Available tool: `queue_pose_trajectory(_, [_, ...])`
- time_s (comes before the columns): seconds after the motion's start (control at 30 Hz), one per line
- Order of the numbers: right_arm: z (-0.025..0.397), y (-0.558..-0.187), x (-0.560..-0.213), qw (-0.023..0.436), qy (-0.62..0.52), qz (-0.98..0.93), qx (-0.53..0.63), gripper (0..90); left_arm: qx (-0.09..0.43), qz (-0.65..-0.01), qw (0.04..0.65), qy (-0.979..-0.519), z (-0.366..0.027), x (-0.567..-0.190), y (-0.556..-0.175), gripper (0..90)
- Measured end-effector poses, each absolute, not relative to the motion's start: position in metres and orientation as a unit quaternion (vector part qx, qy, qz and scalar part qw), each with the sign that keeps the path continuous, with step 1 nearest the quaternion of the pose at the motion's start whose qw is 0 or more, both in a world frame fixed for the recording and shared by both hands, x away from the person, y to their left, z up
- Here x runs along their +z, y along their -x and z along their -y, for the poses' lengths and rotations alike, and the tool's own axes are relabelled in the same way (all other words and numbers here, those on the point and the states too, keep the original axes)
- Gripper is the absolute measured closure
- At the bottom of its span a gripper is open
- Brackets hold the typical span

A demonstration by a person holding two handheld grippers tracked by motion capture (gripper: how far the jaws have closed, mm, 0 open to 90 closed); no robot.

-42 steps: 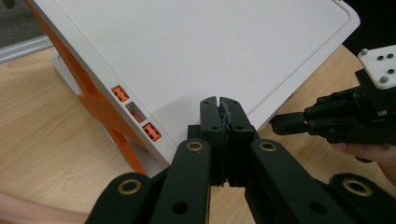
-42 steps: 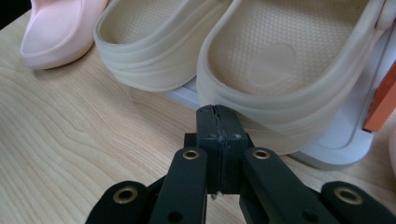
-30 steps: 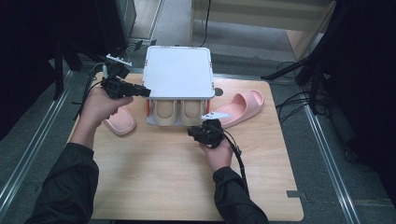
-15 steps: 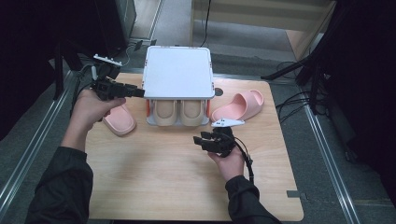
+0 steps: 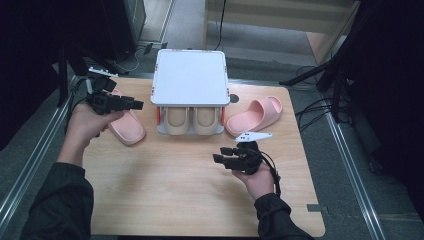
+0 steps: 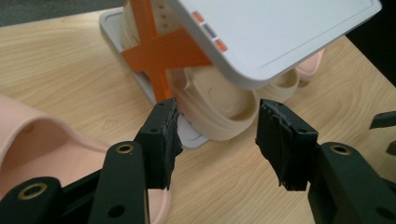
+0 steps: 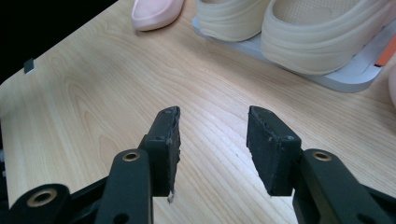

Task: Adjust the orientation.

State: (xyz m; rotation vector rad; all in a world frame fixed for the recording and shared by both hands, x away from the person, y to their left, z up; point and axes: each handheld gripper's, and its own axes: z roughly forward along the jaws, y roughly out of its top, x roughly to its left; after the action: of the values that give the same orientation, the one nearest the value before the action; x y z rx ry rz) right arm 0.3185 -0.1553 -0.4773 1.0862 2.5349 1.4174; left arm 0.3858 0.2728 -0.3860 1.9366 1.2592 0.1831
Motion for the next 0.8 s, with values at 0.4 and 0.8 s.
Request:
queue_pose_trajectory(0.4, [0.165,-0.310,-0.479,0.013,-0.335,-0.816,0.471,57.7,0.081,-0.527,0.395,-0.748,-0.299,-0.410,-0.378,48.5])
queue_pose_trajectory(0.8, [0.154,-0.308,-0.481,0.010,-0.324,-0.822,0.468,58.0,0.096,-0.559,0.380,-0.731,-0.327,-0.439,-0.384,48.9])
